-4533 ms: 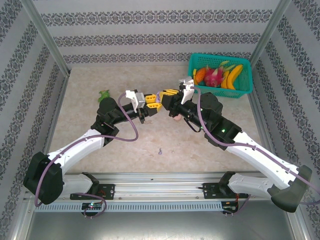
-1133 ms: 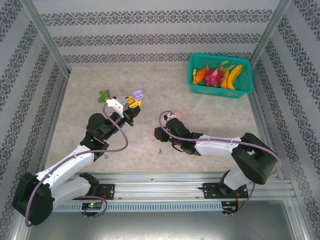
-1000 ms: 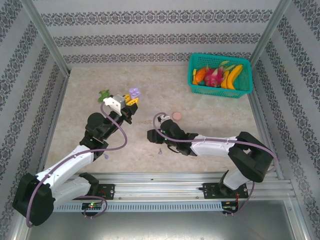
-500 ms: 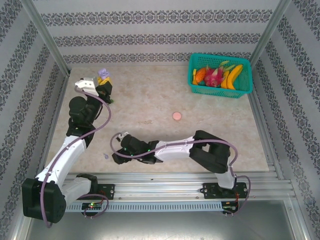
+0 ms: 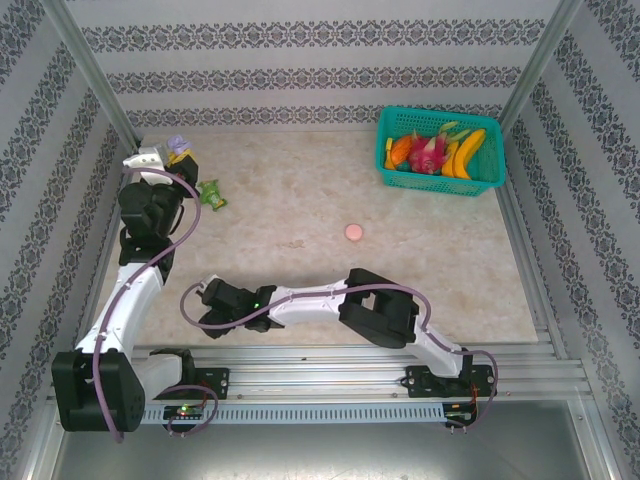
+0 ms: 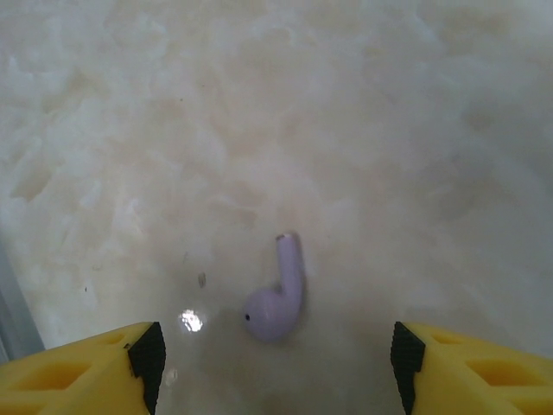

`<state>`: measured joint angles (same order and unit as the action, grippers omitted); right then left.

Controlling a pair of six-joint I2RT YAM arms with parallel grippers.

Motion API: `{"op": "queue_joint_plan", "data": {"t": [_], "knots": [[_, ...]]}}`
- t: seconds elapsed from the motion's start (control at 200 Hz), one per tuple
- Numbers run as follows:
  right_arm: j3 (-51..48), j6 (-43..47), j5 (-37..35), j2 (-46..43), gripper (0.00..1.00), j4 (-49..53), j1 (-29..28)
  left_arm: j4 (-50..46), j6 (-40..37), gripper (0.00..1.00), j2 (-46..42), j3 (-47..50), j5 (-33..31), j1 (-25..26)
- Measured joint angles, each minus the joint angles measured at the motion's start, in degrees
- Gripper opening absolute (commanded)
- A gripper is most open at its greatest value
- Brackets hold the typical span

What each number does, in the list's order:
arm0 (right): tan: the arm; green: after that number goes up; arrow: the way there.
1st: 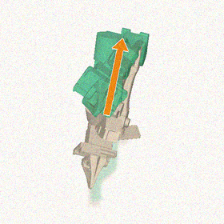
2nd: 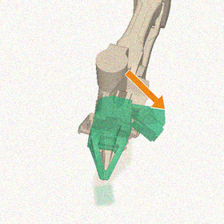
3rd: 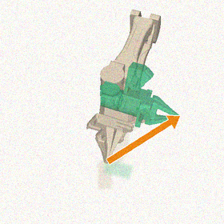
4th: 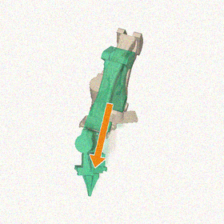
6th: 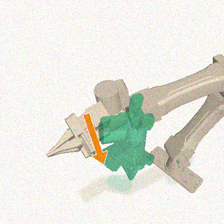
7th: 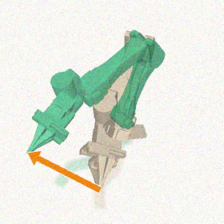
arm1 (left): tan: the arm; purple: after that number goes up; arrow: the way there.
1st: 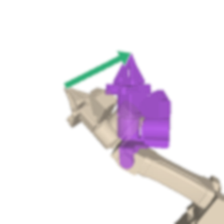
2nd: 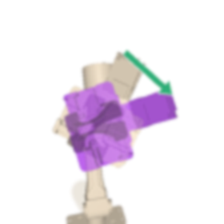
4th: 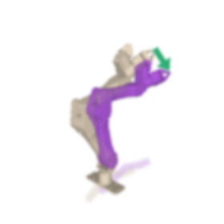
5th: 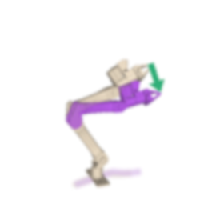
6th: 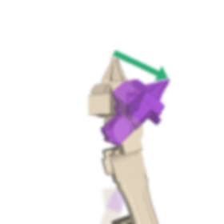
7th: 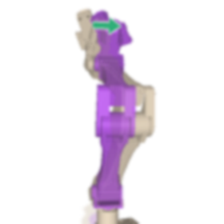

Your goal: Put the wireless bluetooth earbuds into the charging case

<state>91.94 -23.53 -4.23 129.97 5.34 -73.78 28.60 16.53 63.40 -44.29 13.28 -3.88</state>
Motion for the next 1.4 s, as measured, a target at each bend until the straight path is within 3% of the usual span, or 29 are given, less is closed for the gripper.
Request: {"op": "queue_joint_plan", "data": {"t": [0.2, 0.365, 0.709, 1.149, 1.399], "knots": [[5.4, 2.97, -2.36, 3.41, 0.64, 3.52, -0.48, -0.04, 0.83, 0.0, -0.02, 0.0, 0.22, -1.81], [7.8, 5.49, -5.95, 4.83, 0.46, 6.14, -1.03, -0.11, 1.57, 0.0, -0.02, 0.0, 0.44, -2.23], [1.05, 5.27, -7.76, 1.33, 0.23, 2.8, 0.5, -0.11, 3.26, 0.0, -0.04, 0.0, 2.91, -2.25], [-15.21, 3.06, -8.61, -10.91, 0.22, 3.13, 10.62, -1.44, 5.88, 0.0, -2.14, 0.0, 9.51, -1.66], [-24.55, 0.7, -8.68, -18.36, 0.22, 2.23, 15.41, -2.99, 6.67, 0.0, -4.42, 0.87, 10.23, 6.93]]}}
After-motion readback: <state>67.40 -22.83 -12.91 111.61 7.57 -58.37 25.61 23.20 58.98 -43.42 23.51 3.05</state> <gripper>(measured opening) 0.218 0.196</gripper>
